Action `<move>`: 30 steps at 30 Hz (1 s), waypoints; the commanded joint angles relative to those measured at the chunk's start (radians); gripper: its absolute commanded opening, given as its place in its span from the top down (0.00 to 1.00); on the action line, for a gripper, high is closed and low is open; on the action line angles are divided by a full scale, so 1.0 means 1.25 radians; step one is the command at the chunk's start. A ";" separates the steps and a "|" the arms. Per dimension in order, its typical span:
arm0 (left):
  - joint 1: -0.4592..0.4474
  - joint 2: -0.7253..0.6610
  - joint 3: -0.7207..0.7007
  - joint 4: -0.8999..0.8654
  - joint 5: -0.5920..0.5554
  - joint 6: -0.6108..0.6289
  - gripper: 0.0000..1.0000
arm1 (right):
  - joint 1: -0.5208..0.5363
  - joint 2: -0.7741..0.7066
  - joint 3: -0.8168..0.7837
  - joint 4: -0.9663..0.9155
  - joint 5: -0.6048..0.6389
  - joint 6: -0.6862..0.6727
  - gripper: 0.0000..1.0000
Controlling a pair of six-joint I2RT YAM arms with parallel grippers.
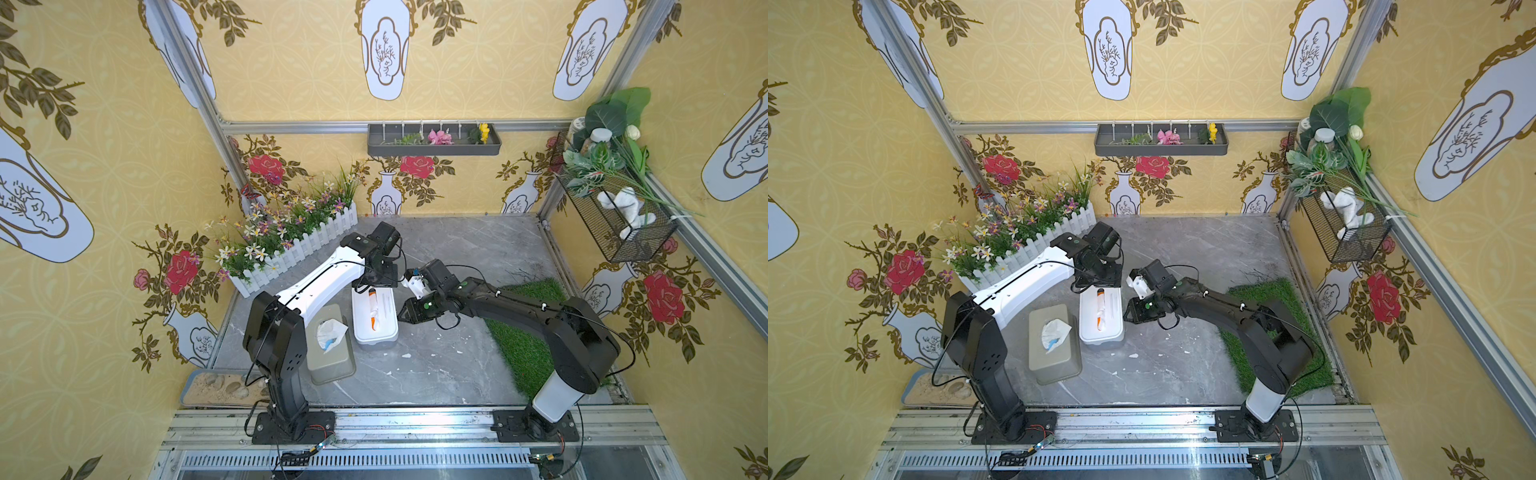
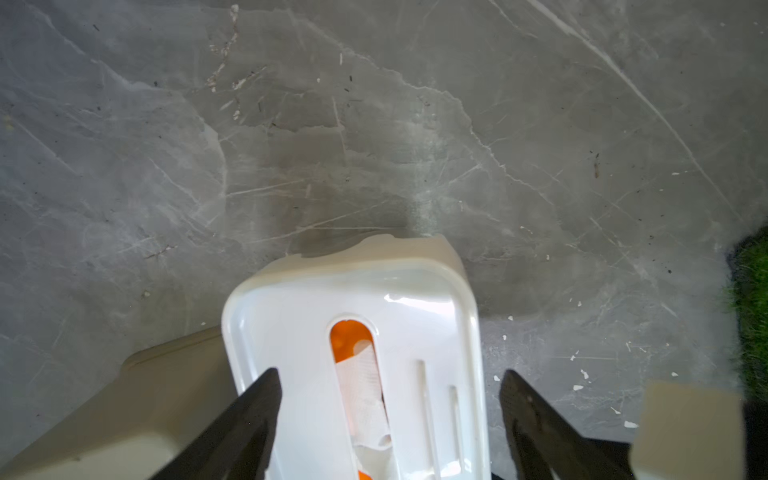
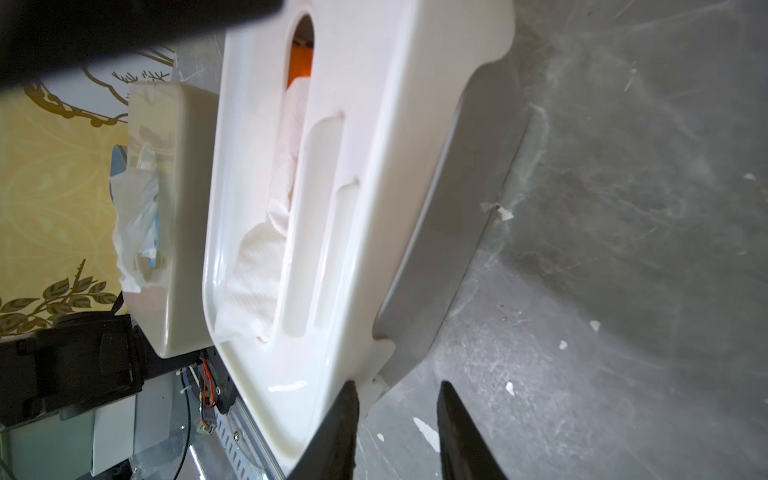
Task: Put the tissue paper into the tissue box
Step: Close the box lid on the tissue box, then adjust the tissue box at the center of the board.
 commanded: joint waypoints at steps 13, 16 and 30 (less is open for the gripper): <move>0.130 -0.093 -0.152 -0.013 0.109 -0.127 0.19 | -0.130 -0.115 -0.177 0.208 0.010 0.064 0.64; 0.130 -0.078 -0.168 -0.012 0.113 -0.146 0.20 | -0.155 -0.119 -0.177 0.206 0.005 0.056 0.64; 0.113 -0.083 -0.222 0.082 0.155 -0.159 0.30 | -0.129 -0.051 -0.028 0.147 -0.053 0.027 0.60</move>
